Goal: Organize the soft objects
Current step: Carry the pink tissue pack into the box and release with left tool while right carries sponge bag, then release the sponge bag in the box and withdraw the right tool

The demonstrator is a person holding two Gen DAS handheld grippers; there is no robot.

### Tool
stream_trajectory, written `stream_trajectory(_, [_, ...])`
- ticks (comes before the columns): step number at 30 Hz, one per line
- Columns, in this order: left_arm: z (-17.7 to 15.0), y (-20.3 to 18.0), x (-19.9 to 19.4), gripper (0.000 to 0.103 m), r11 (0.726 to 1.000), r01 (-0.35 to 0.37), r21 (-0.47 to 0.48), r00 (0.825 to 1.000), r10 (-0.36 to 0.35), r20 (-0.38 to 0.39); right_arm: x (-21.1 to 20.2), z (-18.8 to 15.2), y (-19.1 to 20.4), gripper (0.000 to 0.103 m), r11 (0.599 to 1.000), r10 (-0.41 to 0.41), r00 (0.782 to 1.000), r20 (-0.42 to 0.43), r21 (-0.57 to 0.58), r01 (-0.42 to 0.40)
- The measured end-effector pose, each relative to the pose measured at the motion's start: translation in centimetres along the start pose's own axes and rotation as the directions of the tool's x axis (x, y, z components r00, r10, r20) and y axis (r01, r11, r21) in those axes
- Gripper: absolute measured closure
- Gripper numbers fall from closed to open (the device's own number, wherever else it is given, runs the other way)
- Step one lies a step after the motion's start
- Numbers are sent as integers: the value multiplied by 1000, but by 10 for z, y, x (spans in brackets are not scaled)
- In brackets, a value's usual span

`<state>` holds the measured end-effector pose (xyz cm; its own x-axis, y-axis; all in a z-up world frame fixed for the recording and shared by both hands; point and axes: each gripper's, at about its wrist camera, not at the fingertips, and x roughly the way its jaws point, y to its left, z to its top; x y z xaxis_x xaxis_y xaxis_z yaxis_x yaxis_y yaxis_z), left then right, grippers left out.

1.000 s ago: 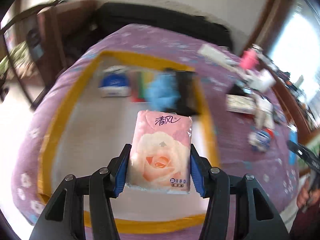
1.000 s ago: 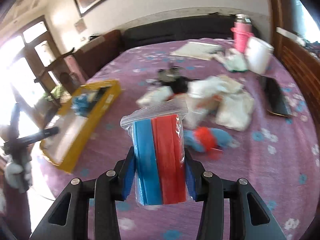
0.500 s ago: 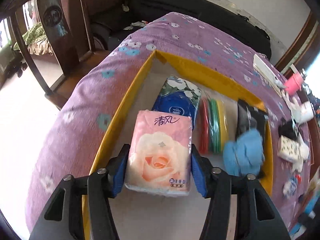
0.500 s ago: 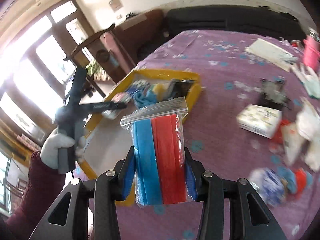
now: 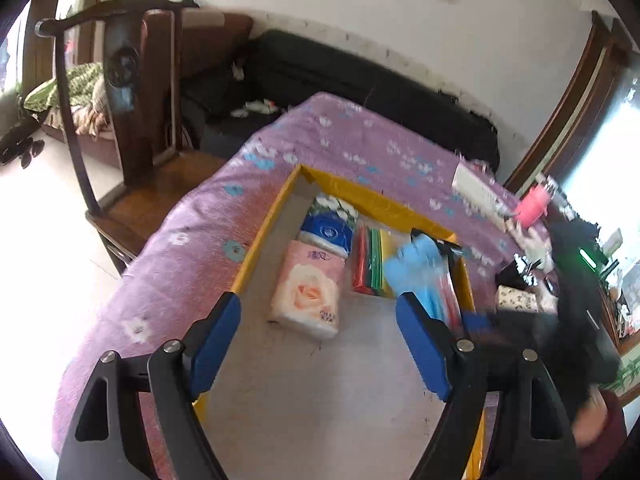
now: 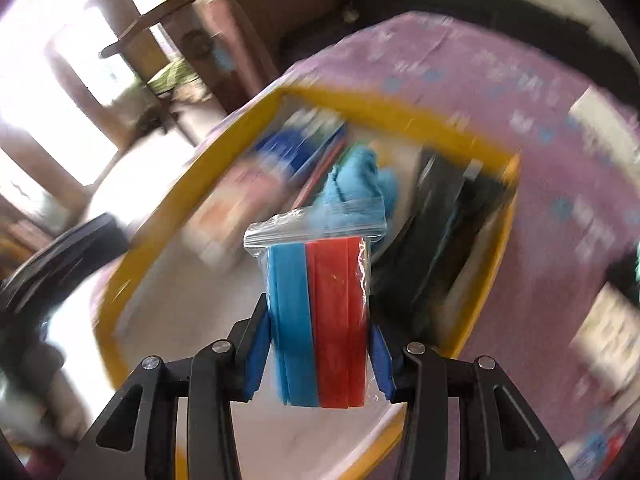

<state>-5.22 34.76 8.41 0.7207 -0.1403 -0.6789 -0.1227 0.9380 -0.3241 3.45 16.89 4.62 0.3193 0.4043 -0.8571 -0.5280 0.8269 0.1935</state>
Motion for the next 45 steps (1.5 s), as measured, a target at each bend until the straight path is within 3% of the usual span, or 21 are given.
stream_trajectory(2, [-4, 9, -14, 23, 1000, 3, -21, 1000, -2, 28, 0, 11, -8, 55, 999, -22, 999, 27, 39, 21])
stream_trajectory(7, [-10, 33, -32, 21, 997, 2, -77, 998, 3, 64, -8, -4, 6, 55, 991, 133, 991, 7, 32, -133])
stream_trajectory(13, [-20, 48, -45, 21, 991, -11, -136, 996, 22, 84, 13, -28, 51, 55, 960, 277, 956, -97, -8, -279])
stream_trajectory(17, [-23, 51, -55, 20, 990, -26, -141, 994, 40, 100, 28, -29, 75, 53, 943, 327, 939, -106, -19, -331])
stream_trajectory(19, [-23, 51, -56, 20, 989, -27, -145, 995, 41, 94, 34, -21, 79, 42, 936, 350, 933, -82, -7, -352])
stream_trajectory(20, [-23, 49, -56, 20, 989, -25, -145, 995, 38, 88, 35, -19, 81, 27, 939, 342, 937, -71, -2, -343])
stream_trajectory(21, [-24, 47, -57, 20, 990, -23, -140, 996, 35, 84, 35, -14, 79, 22, 944, 331, 942, -49, 10, -331])
stream_trajectory(24, [-27, 34, -59, 20, 994, -21, -105, 996, 29, 81, 21, -13, 62, 22, 936, 348, 937, 4, 57, -348])
stream_trajectory(30, [-34, -4, -58, 16, 999, 39, -18, 997, -38, 64, -28, -52, -4, 21, 969, 227, 969, 98, 79, -235])
stream_trajectory(32, [-38, -22, -54, 15, 998, 52, 20, 997, -53, 51, -49, -70, -38, 21, 967, 208, 969, 134, 118, -224])
stream_trajectory(34, [-44, -41, -49, 15, 997, 60, 55, 998, -61, 30, -72, -86, -76, 21, 975, 101, 980, 174, 178, -133])
stream_trajectory(39, [-61, -87, -36, 15, 987, 94, 132, 996, -94, -9, -118, -110, -171, 21, 923, -12, 966, 258, 374, -89])
stream_trajectory(45, [-86, -137, -29, 15, 969, 83, 232, 997, -78, -29, -126, -96, -222, 22, 897, -203, 948, 246, 435, 79])
